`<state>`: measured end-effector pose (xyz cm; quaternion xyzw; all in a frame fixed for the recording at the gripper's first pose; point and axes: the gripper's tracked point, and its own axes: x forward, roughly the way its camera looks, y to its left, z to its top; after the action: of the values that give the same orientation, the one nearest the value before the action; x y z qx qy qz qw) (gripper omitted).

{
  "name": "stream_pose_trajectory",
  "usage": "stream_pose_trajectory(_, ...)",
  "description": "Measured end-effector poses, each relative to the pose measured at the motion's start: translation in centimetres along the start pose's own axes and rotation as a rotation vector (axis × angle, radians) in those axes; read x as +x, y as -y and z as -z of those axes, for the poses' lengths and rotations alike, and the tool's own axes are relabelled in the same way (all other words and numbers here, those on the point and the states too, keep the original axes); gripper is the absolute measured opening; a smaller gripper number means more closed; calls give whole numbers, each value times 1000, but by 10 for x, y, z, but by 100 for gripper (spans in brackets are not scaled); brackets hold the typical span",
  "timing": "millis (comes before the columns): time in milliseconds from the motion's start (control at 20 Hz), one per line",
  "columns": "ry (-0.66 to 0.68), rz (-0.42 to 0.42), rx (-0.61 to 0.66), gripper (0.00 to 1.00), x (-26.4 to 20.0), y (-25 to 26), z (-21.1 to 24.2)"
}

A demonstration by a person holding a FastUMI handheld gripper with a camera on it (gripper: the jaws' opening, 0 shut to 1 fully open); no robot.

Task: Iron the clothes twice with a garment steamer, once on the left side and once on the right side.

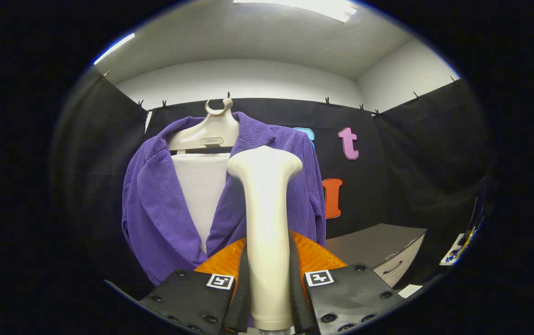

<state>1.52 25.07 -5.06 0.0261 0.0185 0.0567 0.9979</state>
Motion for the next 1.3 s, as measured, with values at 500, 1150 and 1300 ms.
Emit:
stream_pose_trajectory(500,-10,3,1,42,-6,5,33)
stream_pose_trajectory(1150,-101,0,13,42,-27,17,121)
stream_pose_trajectory(1300,-126,0,14,42,-33,18,142)
